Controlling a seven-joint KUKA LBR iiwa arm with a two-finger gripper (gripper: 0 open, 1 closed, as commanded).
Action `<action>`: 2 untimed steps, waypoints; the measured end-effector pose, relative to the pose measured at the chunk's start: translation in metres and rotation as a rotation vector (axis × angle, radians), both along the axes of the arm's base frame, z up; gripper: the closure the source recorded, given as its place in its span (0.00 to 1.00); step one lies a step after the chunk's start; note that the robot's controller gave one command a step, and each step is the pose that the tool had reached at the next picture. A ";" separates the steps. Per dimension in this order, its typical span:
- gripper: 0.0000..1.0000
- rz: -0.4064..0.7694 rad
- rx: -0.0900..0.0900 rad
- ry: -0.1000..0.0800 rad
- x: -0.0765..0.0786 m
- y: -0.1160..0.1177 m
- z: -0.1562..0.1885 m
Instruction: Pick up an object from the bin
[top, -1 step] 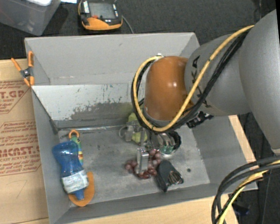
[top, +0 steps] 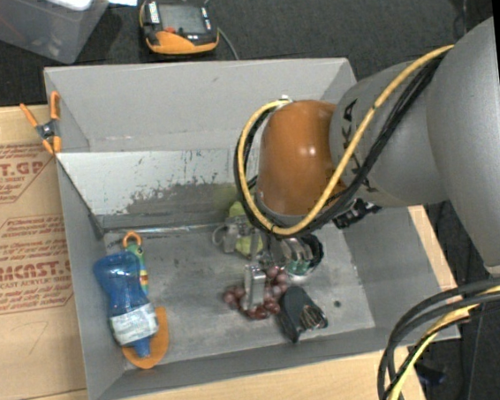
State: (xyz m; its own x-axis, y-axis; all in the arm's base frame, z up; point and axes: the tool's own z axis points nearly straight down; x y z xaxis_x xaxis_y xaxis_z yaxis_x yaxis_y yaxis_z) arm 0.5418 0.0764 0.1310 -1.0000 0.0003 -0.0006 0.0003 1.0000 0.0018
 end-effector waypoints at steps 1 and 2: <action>0.00 0.096 -0.001 0.001 -0.009 -0.061 -0.015; 0.00 0.026 0.003 0.000 -0.004 -0.068 -0.010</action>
Offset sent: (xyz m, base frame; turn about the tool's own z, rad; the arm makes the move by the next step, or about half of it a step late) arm 0.0063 -0.0960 0.0021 0.1600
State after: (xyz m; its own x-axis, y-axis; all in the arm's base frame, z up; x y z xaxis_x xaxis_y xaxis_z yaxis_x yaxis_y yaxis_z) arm 0.5378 0.0084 0.1215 -0.9997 -0.0262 -0.0007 -0.0262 0.9996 0.0044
